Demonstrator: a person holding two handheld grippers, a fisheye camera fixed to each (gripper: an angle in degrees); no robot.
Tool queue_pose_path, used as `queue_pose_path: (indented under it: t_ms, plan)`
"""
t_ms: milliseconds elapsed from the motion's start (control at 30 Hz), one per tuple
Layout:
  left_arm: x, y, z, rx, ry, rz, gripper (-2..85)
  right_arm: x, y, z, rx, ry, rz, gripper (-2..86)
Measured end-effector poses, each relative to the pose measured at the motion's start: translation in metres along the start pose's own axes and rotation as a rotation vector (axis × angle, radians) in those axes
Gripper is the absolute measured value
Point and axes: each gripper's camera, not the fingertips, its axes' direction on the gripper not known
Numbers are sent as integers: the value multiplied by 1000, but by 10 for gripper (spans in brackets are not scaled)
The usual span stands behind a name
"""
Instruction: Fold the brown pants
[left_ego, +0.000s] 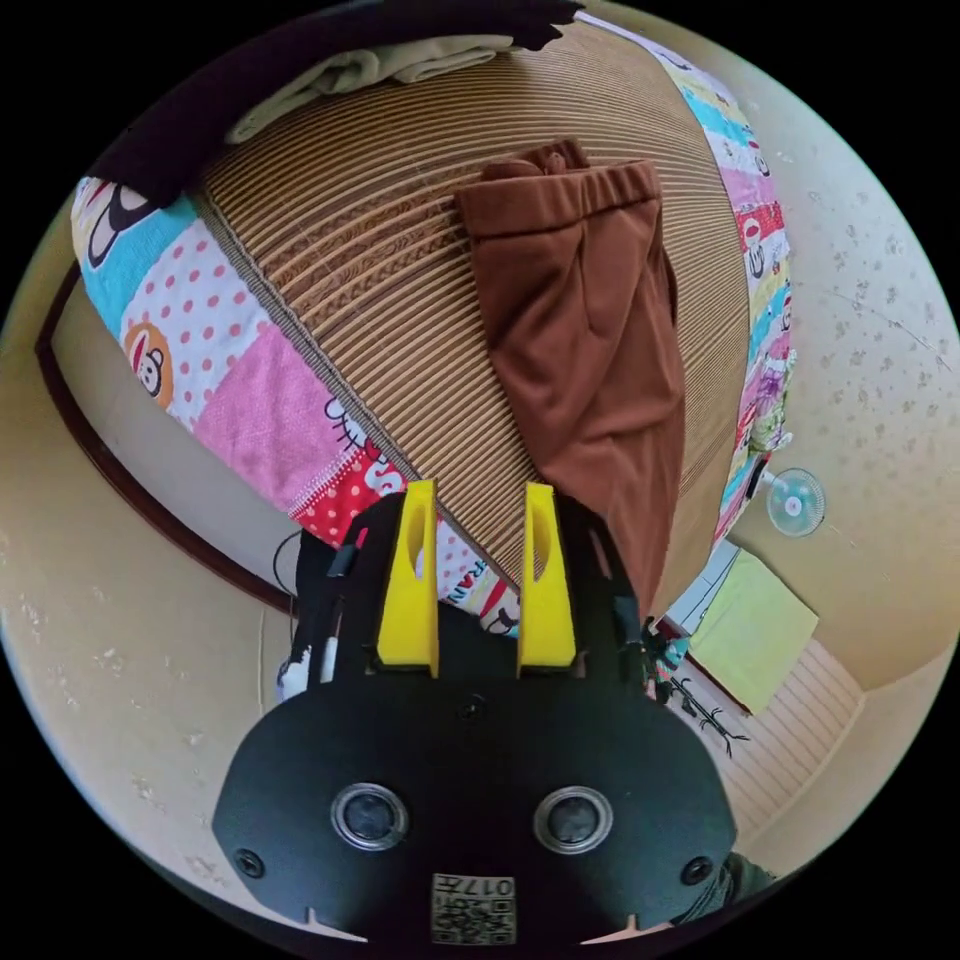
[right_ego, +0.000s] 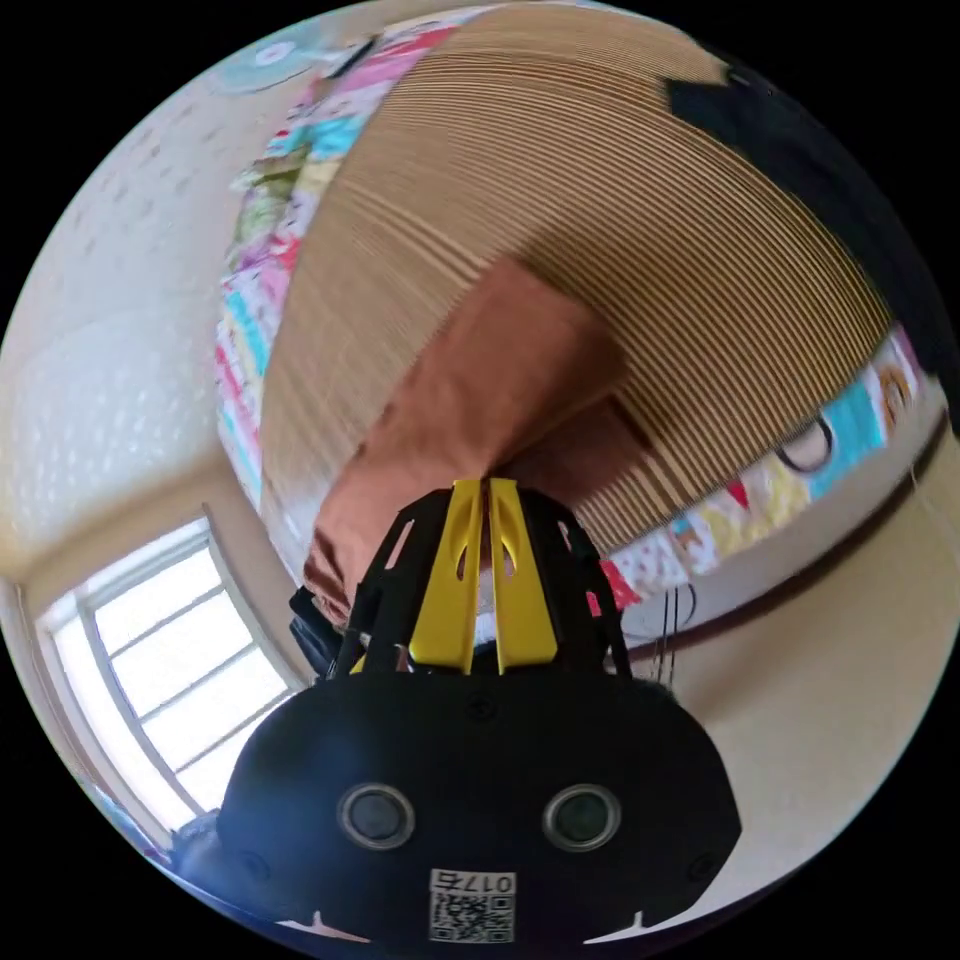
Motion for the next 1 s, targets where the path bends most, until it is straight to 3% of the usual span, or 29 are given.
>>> queue_pose_path:
  t_ms: [133,333,433,567,633,667,700,733,833,900,1000]
  plan:
    - [-3,-37,-17,49,61,-9,175,97,41,19,-80,-58,260,10]
    - [-5,-104,-33,94,113,-28,195,182,163,36,53,-347,486,5]
    - [1,-135,-27,37,87,-4,133,210,222,52,105,-430,657,5]
    - [19,-163,-28,-65,30,131,35,223,282,80,316,-744,877,5]
    - [33,-168,-44,-94,163,381,20,218,293,96,424,-923,939,5]
    - [35,-166,-63,-111,395,581,15,213,295,106,477,-1018,959,5]
    - [23,-167,-82,-122,580,674,13,207,290,113,503,-1071,951,5]
    - [13,-168,-89,-123,613,681,14,204,285,115,502,-1079,941,5]
    - [-57,-177,-90,-97,470,422,34,186,245,115,366,-981,834,4]
    - [-122,-172,-74,-24,355,32,76,165,206,112,224,-852,703,4]
    - [-153,-153,-55,69,468,-23,136,141,168,107,120,-760,590,3]
